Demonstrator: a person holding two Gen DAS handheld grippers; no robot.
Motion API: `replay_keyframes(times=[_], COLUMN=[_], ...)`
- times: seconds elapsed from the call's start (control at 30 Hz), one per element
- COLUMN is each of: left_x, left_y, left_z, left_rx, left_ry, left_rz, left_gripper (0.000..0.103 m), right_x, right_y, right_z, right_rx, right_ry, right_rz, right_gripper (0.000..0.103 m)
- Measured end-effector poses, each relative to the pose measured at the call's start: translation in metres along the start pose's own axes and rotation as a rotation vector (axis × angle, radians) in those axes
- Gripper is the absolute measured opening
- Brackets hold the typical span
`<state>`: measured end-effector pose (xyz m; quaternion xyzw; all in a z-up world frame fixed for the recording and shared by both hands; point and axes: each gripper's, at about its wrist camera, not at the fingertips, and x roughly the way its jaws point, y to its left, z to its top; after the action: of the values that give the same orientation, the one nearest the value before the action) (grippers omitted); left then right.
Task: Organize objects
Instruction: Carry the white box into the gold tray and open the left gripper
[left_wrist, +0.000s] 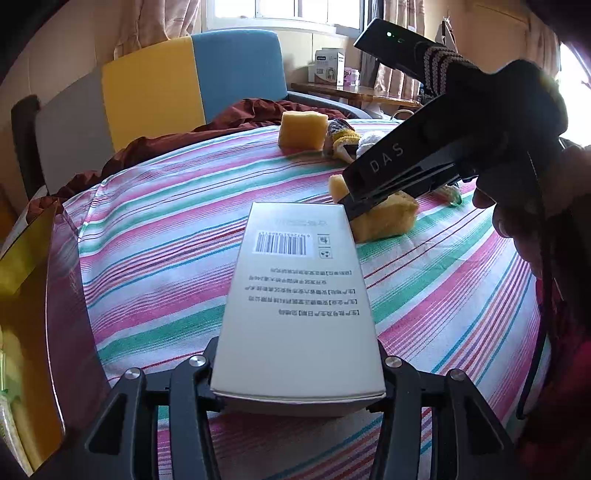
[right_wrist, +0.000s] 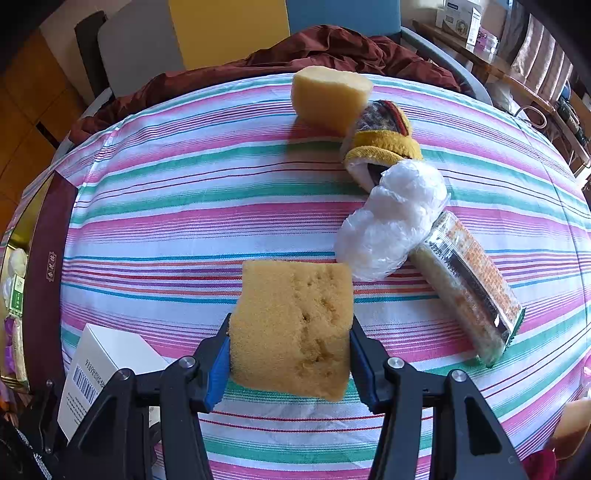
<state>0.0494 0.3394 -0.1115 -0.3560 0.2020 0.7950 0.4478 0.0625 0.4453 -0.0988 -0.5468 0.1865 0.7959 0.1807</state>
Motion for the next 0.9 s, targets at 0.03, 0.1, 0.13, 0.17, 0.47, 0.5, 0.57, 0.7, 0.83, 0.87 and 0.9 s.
replay_keyframes(times=[0.03, 0.1, 0.13, 0.17, 0.47, 0.5, 0.57, 0.7, 0.83, 0.87, 0.9], left_x=[-0.003, -0.008, -0.012, -0.018, -0.097, -0.101, -0.106, -0.104, -0.086, -0.082, -0.077], left_y=[-0.001, -0.002, -0.002, -0.002, 0.065, 0.081, 0.12, 0.195, 0.262, 0.274, 0.287], left_z=[-0.002, -0.002, -0.003, -0.003, 0.028, 0.031, 0.031, 0.02, 0.003, -0.002, -0.006], left_rx=[0.007, 0.002, -0.003, -0.009, -0.196, -0.231, -0.32, -0.476, -0.617, -0.651, -0.684], left_ry=[0.003, 0.017, 0.02, 0.012, -0.127, -0.124, -0.108, -0.045, 0.049, 0.066, 0.082], left_rz=[0.007, 0.019, 0.017, 0.008, 0.027, 0.046, 0.087, 0.184, 0.244, 0.247, 0.252], left_gripper=[0.051, 0.05, 0.05, 0.05, 0.051, 0.051, 0.051, 0.051, 0.051, 0.051, 0.051], right_x=[0.0, 0.0, 0.0, 0.0, 0.001, 0.001, -0.001, 0.002, 0.001, 0.001, 0.002], right_y=[0.001, 0.001, 0.0, 0.002, 0.003, 0.003, 0.003, 0.009, 0.008, 0.008, 0.008], right_z=[0.001, 0.001, 0.001, 0.001, 0.002, 0.002, 0.0, 0.001, 0.001, 0.001, 0.002], right_rx=[-0.002, -0.006, -0.009, -0.014, -0.042, -0.043, -0.048, -0.059, -0.06, -0.058, -0.057], right_ry=[0.0, -0.002, -0.004, -0.006, -0.016, -0.017, -0.019, -0.021, -0.021, -0.021, -0.021], right_rz=[-0.001, -0.004, -0.006, -0.009, -0.035, -0.036, -0.042, -0.054, -0.054, -0.054, -0.054], right_gripper=[0.056, 0.056, 0.056, 0.056, 0.056, 0.056, 0.056, 0.056, 0.056, 0.056, 0.056])
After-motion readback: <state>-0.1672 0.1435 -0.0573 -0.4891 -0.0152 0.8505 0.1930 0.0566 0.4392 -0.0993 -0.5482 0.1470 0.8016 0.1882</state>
